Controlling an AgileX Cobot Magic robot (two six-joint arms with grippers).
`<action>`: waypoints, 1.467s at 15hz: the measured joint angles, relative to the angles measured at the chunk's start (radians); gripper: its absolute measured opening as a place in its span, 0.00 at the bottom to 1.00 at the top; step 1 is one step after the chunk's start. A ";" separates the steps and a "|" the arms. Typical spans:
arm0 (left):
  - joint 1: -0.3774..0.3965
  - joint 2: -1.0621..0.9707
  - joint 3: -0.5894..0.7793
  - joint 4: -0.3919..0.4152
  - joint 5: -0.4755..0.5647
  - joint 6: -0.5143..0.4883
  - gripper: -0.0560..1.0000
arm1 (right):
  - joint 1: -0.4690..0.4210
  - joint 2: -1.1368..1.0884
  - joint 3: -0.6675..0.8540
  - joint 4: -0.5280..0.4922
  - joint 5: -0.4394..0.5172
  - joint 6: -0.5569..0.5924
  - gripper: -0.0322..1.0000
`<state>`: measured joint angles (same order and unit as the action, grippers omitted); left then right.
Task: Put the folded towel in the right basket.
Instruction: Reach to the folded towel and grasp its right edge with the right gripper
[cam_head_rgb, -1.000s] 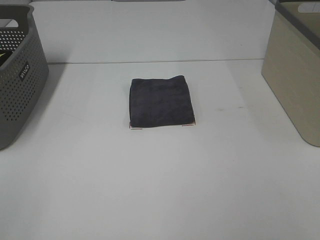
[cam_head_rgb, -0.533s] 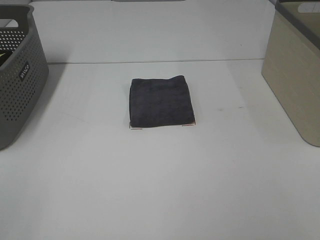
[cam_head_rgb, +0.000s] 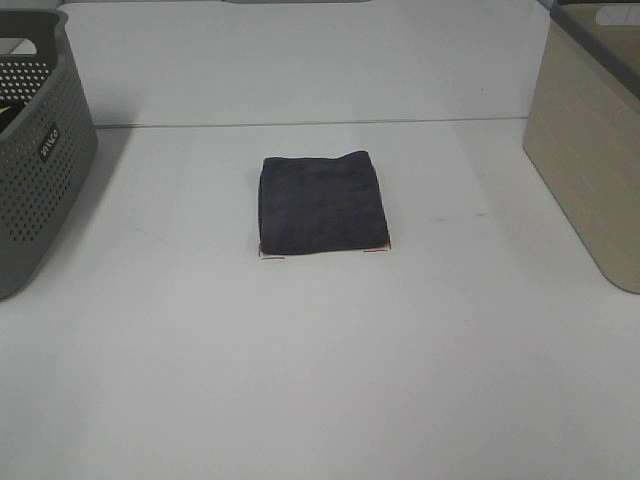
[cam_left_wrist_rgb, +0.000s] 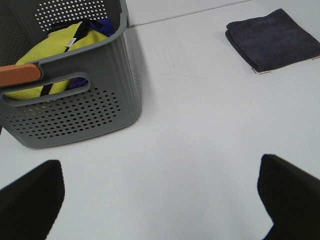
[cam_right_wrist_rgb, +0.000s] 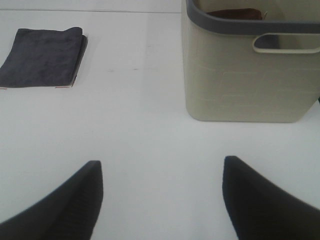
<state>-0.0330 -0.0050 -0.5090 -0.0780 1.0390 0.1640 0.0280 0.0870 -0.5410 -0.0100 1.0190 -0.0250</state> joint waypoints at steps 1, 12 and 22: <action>0.000 0.000 0.000 0.000 0.000 0.000 0.99 | 0.000 0.078 -0.037 -0.001 -0.044 0.000 0.65; 0.000 0.000 0.000 0.000 0.000 0.000 0.99 | 0.000 1.051 -0.655 0.049 -0.131 -0.028 0.65; 0.000 0.000 0.000 0.000 0.000 0.000 0.99 | 0.157 1.724 -1.102 0.270 -0.059 -0.242 0.65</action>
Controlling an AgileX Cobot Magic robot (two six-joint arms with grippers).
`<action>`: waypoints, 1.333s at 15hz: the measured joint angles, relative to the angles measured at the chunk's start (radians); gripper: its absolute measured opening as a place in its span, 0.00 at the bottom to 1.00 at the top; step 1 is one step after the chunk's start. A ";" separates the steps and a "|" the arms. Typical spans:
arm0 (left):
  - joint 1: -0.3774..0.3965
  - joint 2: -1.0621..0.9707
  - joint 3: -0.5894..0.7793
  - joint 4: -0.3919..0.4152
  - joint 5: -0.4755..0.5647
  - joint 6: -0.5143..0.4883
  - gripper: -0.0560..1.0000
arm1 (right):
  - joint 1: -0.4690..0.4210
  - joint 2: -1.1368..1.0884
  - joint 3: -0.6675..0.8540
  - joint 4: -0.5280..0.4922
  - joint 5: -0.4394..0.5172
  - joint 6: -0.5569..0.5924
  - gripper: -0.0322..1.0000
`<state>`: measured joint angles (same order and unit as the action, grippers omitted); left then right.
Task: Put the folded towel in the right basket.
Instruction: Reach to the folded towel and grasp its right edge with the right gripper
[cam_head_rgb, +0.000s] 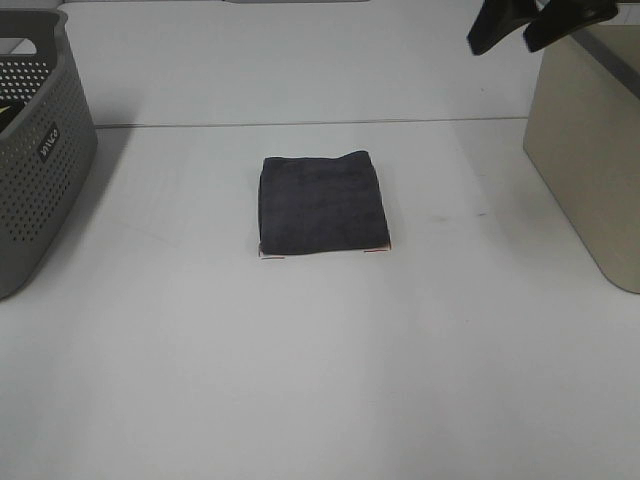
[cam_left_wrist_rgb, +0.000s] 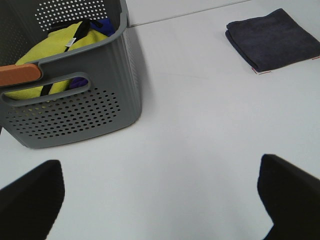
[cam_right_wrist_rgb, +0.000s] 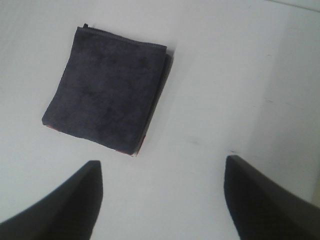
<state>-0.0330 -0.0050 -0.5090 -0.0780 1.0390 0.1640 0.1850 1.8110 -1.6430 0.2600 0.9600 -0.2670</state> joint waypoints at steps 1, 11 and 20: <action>0.000 0.000 0.000 0.000 0.000 0.000 0.99 | 0.022 0.050 -0.024 0.006 0.001 0.000 0.66; 0.000 0.000 0.000 0.000 0.000 0.000 0.99 | 0.050 0.434 -0.272 0.251 0.123 0.011 0.75; 0.000 0.000 0.000 0.000 0.000 0.000 0.99 | -0.010 0.708 -0.450 0.366 0.195 0.022 0.76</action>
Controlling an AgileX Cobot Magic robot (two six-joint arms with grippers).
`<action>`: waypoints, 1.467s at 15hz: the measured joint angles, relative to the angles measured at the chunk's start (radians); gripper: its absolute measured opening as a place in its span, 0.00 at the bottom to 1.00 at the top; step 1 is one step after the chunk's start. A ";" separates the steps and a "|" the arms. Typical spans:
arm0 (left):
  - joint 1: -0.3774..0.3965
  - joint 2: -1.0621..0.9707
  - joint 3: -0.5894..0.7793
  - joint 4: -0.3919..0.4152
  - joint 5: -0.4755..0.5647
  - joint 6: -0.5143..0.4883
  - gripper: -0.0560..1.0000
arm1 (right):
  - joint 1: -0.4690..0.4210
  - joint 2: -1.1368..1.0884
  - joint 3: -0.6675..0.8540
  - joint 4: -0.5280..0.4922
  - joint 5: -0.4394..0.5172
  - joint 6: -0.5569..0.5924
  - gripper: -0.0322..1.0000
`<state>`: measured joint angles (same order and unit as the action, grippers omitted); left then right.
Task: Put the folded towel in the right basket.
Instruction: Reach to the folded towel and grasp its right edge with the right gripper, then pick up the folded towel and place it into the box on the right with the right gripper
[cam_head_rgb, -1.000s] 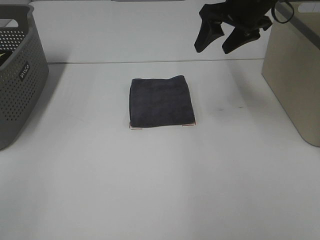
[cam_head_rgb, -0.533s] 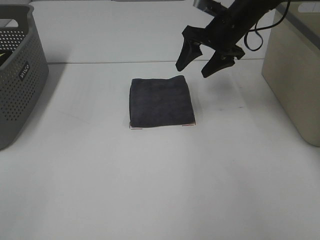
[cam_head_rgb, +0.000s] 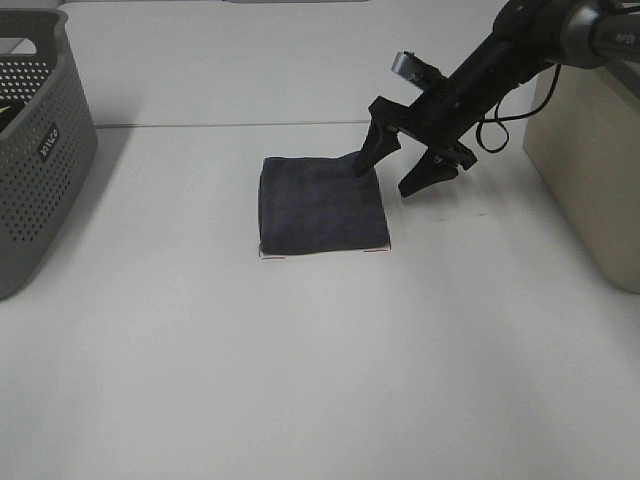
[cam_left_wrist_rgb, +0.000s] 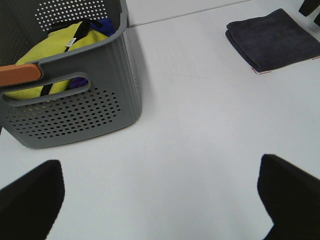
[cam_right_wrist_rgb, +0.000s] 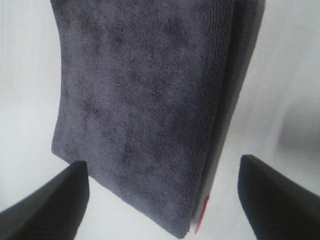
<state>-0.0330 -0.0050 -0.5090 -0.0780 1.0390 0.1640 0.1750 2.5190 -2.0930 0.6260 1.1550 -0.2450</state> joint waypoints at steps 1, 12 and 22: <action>0.000 0.000 0.000 0.000 0.000 0.000 0.99 | 0.000 0.000 0.000 0.000 0.000 0.000 0.76; 0.000 0.000 0.000 0.000 0.000 0.000 0.99 | 0.027 0.096 -0.008 0.130 -0.084 -0.120 0.52; 0.000 0.000 0.000 0.000 0.000 0.000 0.99 | 0.032 -0.007 -0.007 0.102 -0.085 -0.120 0.08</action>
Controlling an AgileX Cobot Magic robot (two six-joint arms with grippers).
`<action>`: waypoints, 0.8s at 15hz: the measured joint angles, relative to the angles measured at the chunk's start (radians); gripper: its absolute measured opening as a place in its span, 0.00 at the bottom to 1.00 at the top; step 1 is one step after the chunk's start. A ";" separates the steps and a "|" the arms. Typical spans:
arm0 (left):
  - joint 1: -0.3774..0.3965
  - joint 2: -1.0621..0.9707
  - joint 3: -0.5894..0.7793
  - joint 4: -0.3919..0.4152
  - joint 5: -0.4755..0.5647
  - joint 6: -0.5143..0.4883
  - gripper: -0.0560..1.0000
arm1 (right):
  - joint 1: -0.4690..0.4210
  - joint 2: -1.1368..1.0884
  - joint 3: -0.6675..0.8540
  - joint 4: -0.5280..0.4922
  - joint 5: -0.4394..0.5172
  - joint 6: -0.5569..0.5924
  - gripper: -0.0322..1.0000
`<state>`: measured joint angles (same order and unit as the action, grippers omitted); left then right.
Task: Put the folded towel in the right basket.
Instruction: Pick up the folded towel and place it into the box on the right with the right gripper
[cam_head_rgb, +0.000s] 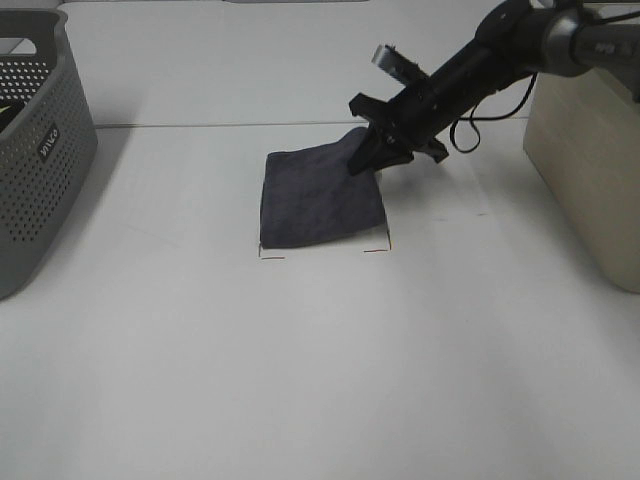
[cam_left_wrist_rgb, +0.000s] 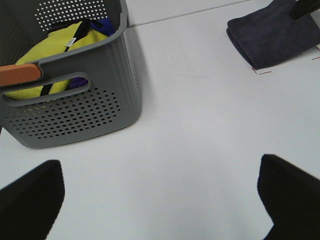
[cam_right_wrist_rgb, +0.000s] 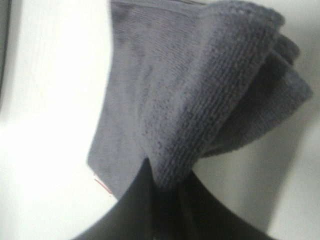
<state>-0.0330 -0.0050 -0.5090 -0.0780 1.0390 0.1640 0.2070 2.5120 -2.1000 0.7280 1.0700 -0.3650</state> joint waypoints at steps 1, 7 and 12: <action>0.000 0.000 0.000 0.000 0.000 0.000 0.99 | 0.000 -0.047 0.000 -0.007 0.003 0.000 0.07; 0.000 0.000 0.000 0.000 0.000 0.000 0.99 | 0.000 -0.380 0.000 -0.247 0.057 0.073 0.07; 0.000 0.000 0.000 0.000 0.000 0.000 0.99 | -0.005 -0.574 0.000 -0.579 0.129 0.207 0.07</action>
<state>-0.0330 -0.0050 -0.5090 -0.0780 1.0390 0.1640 0.2020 1.9380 -2.1000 0.1490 1.1990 -0.1580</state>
